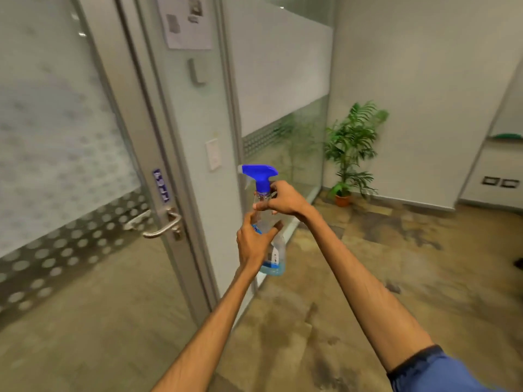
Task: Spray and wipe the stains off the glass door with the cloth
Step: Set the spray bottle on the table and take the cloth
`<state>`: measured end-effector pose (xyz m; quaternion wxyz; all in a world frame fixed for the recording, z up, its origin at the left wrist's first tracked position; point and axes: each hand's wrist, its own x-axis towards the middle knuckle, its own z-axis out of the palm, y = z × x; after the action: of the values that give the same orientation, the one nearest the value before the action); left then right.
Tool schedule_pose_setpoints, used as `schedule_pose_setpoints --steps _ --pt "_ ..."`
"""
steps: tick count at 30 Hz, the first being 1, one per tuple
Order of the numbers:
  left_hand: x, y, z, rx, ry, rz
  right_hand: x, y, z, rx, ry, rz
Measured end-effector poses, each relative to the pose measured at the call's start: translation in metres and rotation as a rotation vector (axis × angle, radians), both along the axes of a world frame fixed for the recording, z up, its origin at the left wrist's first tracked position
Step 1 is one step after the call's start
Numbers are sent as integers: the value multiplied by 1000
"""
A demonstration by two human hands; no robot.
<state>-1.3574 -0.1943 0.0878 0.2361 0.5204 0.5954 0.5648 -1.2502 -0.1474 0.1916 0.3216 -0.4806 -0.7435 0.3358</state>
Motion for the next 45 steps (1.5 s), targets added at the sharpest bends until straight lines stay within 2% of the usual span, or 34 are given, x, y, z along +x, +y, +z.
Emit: schedule_pose_setpoints --steps 10,21,27,35,45 --pt "187 64 -15 -19 53 -296 214 20 -23 -22 138 -346" --pt "414 144 -31 -15 95 -602 429 57 -39 -19 89 -672" --pt "542 182 -28 -6 51 -772 541 77 -40 -18 59 -837" --pt "699 191 -41 -31 33 -1026 681 63 -55 -21 91 -1119" --pt "908 186 -66 -28 88 -1128 867 49 -74 -68 101 -1264"
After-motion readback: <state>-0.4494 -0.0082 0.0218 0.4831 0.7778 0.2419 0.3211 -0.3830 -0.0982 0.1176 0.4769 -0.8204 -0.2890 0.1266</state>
